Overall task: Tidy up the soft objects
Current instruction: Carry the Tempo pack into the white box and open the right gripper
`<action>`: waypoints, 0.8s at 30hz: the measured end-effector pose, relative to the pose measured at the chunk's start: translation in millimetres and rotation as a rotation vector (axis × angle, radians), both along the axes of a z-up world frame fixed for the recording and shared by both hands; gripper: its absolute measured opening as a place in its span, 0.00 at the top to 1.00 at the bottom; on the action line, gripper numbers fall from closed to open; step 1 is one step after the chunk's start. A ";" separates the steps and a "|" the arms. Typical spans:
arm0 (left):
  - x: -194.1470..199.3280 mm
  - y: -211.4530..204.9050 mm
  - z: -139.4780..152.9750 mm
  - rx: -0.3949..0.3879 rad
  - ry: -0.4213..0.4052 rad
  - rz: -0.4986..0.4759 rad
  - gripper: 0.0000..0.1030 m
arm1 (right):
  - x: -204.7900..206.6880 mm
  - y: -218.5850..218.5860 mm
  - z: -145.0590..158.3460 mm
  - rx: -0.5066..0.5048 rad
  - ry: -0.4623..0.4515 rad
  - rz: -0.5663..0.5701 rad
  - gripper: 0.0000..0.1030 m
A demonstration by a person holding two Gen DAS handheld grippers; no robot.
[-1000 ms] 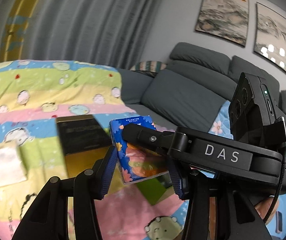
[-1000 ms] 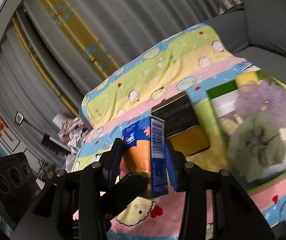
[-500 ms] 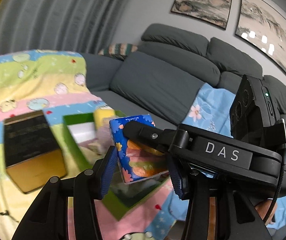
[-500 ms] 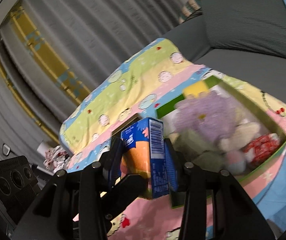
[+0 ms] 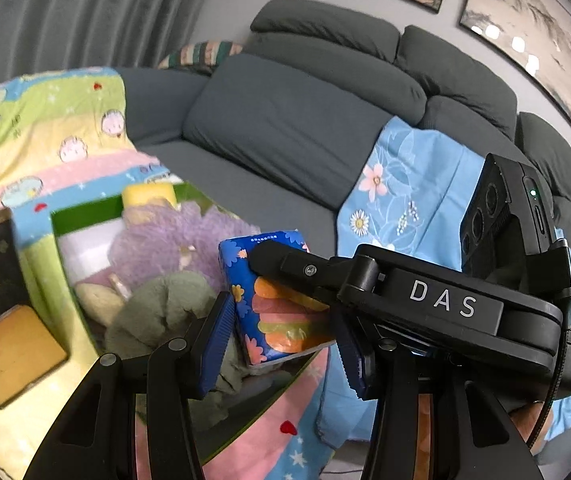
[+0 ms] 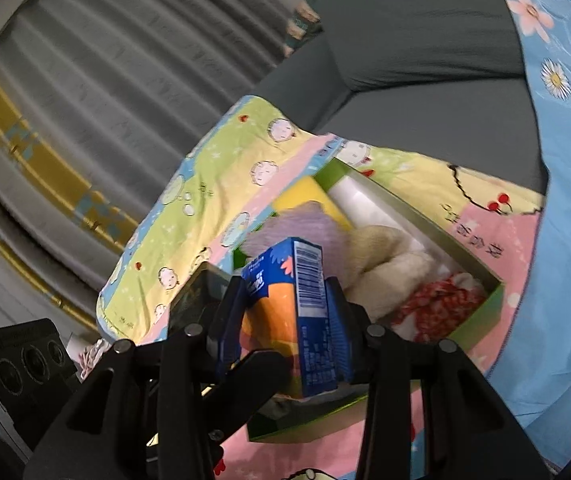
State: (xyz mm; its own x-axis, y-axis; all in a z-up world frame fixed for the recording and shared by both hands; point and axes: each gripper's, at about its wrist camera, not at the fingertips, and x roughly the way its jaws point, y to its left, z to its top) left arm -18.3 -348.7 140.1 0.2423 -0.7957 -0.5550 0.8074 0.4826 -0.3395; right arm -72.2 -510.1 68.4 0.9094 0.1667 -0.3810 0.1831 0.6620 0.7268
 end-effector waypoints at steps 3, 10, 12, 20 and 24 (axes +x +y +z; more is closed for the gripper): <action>5.5 -4.0 -8.0 0.020 0.028 0.002 0.51 | 4.5 -3.2 -7.2 0.019 0.031 -0.002 0.62; 17.8 -4.8 -21.1 0.035 0.103 0.009 0.51 | 14.0 -0.8 -12.7 0.004 0.100 -0.023 0.62; 18.5 -4.5 -21.8 0.030 0.106 0.011 0.51 | 14.6 -1.6 -13.3 0.009 0.102 -0.026 0.62; 23.6 -8.5 -26.1 0.050 0.136 0.014 0.51 | 17.2 -4.8 -15.6 0.011 0.129 -0.063 0.62; 26.0 -11.0 -28.7 0.061 0.144 0.025 0.51 | 18.3 -7.6 -19.0 0.023 0.132 -0.074 0.62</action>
State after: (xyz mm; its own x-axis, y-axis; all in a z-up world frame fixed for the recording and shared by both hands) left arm 7.7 -359.8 111.5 0.1763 -0.7543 -0.6324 0.7401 0.5252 -0.4200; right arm -53.9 -517.7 49.4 0.8617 0.1109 -0.4952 0.3262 0.6263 0.7080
